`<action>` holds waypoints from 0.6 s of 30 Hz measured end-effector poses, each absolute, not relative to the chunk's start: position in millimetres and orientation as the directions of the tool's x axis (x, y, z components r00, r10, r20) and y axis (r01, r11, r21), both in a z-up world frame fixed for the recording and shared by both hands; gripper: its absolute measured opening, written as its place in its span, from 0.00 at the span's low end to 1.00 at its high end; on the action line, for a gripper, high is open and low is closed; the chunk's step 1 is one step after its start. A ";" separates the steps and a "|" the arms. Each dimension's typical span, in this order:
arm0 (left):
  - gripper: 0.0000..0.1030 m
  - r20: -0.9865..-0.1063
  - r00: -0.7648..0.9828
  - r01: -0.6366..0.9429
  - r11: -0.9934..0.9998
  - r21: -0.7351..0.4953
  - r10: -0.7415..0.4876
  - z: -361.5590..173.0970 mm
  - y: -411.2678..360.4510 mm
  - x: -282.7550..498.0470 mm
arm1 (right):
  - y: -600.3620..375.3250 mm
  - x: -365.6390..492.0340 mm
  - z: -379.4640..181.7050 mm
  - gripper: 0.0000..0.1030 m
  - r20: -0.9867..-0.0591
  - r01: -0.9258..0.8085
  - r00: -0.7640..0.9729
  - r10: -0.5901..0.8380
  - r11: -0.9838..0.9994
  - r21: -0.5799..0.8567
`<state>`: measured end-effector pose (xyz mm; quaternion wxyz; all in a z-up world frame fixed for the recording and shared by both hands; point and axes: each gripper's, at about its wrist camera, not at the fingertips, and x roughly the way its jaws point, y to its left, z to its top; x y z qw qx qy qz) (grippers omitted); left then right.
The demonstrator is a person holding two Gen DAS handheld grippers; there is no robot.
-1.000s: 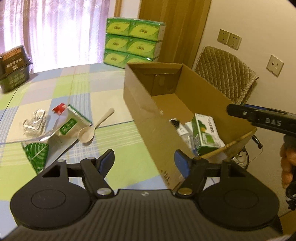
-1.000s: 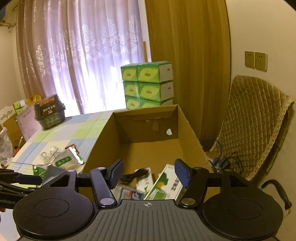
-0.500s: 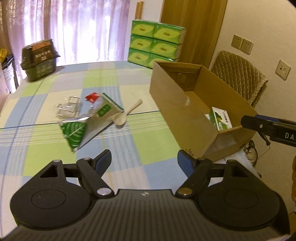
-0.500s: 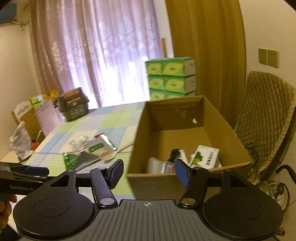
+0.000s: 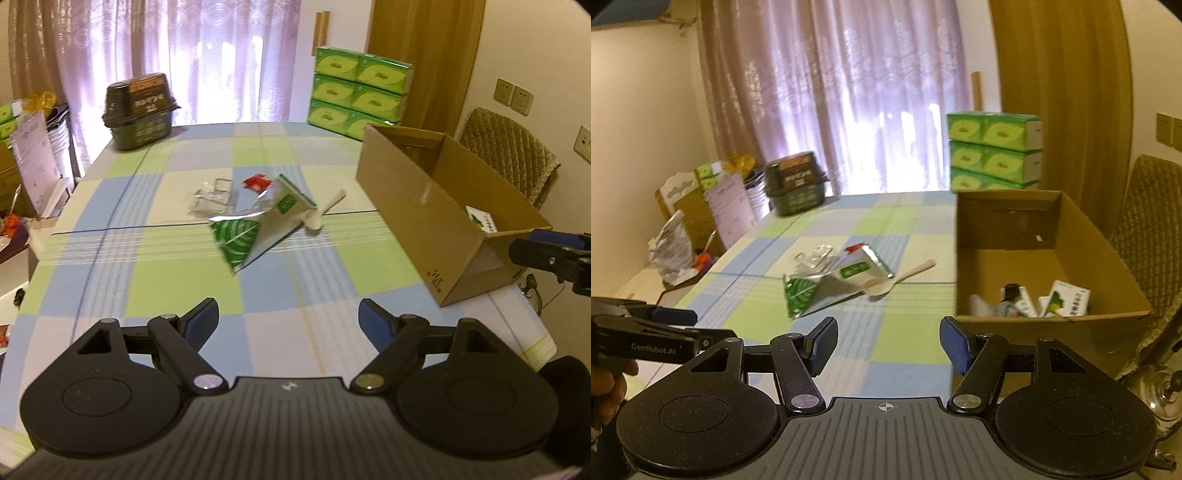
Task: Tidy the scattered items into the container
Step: 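Withdraw both tools from the cardboard box back over the table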
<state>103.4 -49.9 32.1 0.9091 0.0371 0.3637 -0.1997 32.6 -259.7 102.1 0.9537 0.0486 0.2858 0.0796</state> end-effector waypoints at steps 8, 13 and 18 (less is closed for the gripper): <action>0.77 -0.695 0.650 0.364 0.929 -0.071 -0.308 21.8 -23.6 107.2 | -239.8 42.7 89.6 0.65 -0.561 -0.163 0.802 0.204 0.979 0.123; 0.78 -0.712 0.637 0.361 0.931 -0.063 -0.295 13.3 -14.7 117.5 | -227.5 53.8 80.9 0.65 -0.580 -0.198 0.782 0.226 0.974 0.113; 0.78 -0.729 0.619 0.369 0.928 -0.056 -0.290 5.4 -8.5 132.8 | -216.7 70.4 66.7 0.65 -0.603 -0.225 0.760 0.245 0.968 0.110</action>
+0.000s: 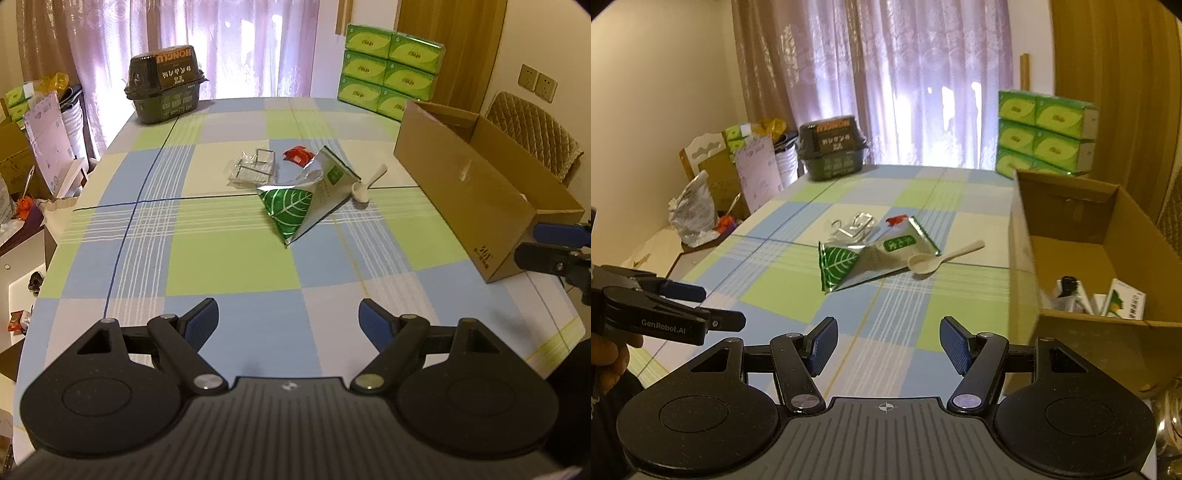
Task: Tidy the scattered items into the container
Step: 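Withdraw both tools from the cardboard box back over the table, then grasp the silver leaf-print foil bag with the left tool and lift it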
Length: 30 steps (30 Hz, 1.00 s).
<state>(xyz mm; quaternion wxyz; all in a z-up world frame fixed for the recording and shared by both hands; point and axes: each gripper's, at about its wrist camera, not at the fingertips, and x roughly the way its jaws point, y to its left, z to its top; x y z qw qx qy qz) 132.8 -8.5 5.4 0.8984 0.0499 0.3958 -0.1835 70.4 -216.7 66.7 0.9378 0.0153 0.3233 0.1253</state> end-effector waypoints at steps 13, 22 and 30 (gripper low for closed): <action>0.78 -0.754 0.582 0.456 0.890 -0.008 -0.304 -11.8 -13.6 204.6 | -199.3 131.5 30.8 0.65 -0.656 -0.258 0.708 0.261 0.961 0.104; 0.56 -0.774 0.539 0.489 0.872 -0.033 -0.331 -32.5 -29.1 267.3 | -202.2 173.3 10.2 0.65 -0.673 -0.251 0.691 0.263 0.961 0.117; 0.33 -0.781 0.517 0.421 0.898 -0.125 -0.351 -57.5 -37.9 311.9 | -205.7 197.6 -10.7 0.65 -0.693 -0.247 0.672 0.262 0.961 0.124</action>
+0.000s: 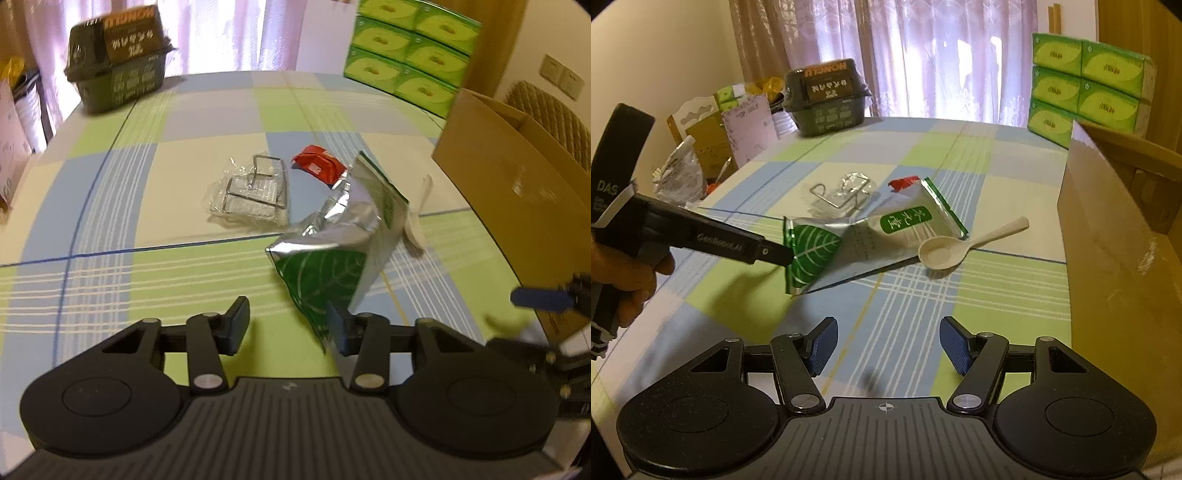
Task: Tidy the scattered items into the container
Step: 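Grasp the silver leaf-print foil bag with the left tool and lift it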
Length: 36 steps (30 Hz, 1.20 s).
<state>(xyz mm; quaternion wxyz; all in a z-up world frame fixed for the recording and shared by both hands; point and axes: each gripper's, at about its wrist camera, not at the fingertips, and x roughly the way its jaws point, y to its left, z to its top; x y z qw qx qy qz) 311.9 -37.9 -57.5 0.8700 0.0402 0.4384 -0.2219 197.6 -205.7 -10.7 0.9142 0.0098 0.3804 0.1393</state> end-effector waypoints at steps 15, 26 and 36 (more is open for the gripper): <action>0.00 -0.767 0.580 0.234 0.958 -0.168 -0.276 -57.8 -17.8 274.0 | -212.4 215.7 -21.7 0.65 -0.696 -0.209 0.679 0.234 0.970 0.123; 0.35 -0.797 0.514 0.341 0.928 -0.149 -0.317 -33.7 -16.1 218.5 | -214.9 222.6 -17.1 0.65 -0.684 -0.187 0.696 0.219 0.975 0.122; 0.83 -0.835 0.384 0.462 0.865 -0.196 -0.394 -23.0 -43.7 303.0 | -222.1 238.1 -20.4 0.65 -0.681 -0.172 0.703 0.204 0.978 0.116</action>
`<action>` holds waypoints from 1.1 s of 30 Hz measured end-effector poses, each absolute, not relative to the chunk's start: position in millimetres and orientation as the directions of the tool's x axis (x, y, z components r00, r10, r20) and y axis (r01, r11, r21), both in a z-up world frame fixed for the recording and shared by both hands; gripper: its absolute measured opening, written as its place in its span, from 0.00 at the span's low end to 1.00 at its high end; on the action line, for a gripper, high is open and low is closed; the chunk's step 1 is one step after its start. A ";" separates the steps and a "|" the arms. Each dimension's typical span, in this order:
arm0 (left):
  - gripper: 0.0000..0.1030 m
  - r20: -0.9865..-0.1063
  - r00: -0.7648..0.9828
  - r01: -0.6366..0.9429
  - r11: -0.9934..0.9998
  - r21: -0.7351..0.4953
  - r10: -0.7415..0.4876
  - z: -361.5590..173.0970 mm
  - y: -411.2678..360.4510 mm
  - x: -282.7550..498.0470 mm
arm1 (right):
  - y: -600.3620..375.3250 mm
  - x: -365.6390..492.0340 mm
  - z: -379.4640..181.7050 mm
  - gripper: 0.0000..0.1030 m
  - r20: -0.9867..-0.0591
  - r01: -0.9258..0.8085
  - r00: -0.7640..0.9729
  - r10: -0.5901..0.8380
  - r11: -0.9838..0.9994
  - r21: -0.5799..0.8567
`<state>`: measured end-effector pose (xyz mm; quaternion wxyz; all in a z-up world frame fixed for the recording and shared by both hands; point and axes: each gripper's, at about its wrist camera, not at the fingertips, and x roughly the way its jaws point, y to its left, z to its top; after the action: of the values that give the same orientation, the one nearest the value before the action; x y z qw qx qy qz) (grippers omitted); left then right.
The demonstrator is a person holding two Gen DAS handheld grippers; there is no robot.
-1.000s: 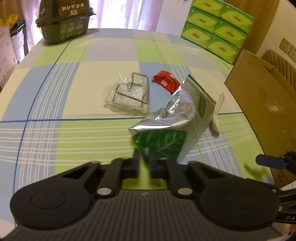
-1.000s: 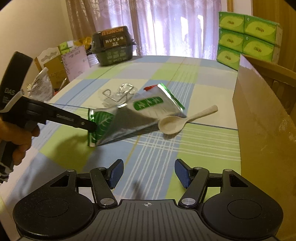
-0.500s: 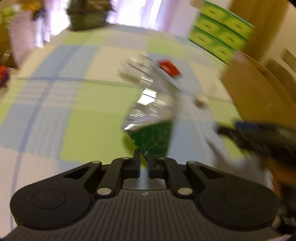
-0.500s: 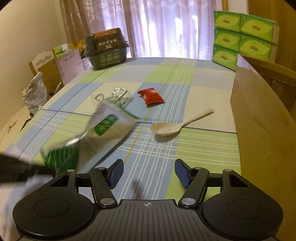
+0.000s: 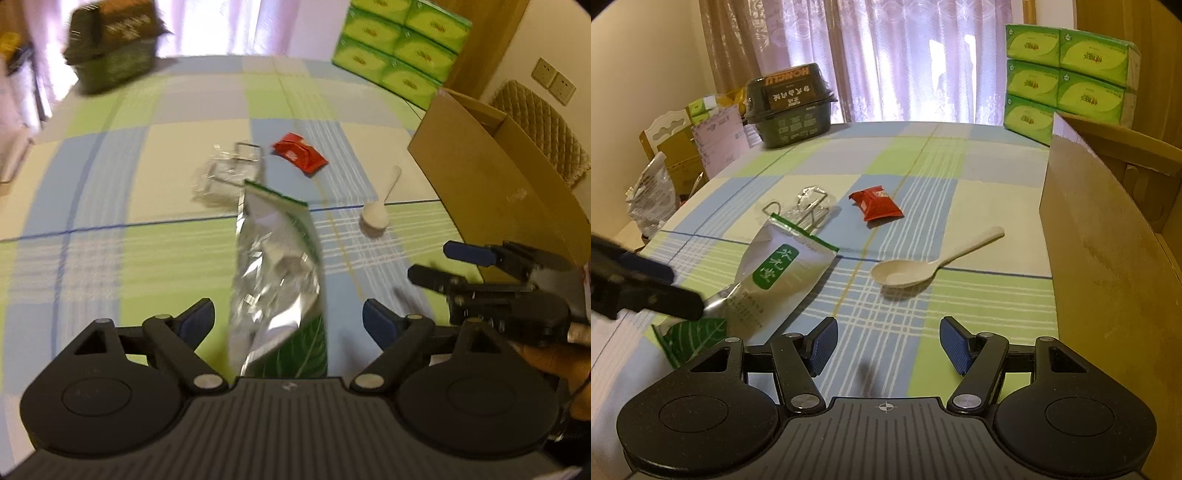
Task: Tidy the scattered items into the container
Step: 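Grasp the silver leaf-print foil bag with the left tool and lift it, then grasp the white plastic spoon with the right tool while the left tool holds the bag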
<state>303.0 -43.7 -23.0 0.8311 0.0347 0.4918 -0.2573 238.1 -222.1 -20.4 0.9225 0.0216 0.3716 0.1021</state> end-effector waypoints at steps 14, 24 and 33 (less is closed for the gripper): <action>0.61 -0.902 0.256 0.521 0.835 -0.174 -0.348 -60.3 -61.1 340.5 | -232.2 303.5 -41.9 0.66 -0.685 0.017 0.711 0.162 0.969 0.248; 0.61 -0.894 0.259 0.501 0.842 -0.200 -0.366 -60.9 -50.1 335.0 | -207.1 321.5 -52.8 0.65 -0.703 -0.013 0.707 0.083 0.994 0.104; 0.61 -0.894 0.268 0.512 0.839 -0.184 -0.360 -62.0 -49.2 323.6 | -218.7 287.1 -48.8 0.14 -0.732 -0.122 0.671 0.118 0.991 0.048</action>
<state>323.6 -49.2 -62.0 0.7932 0.0705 0.5389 -0.2747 287.1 -218.7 -48.8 0.9142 -0.0025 0.4000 0.0655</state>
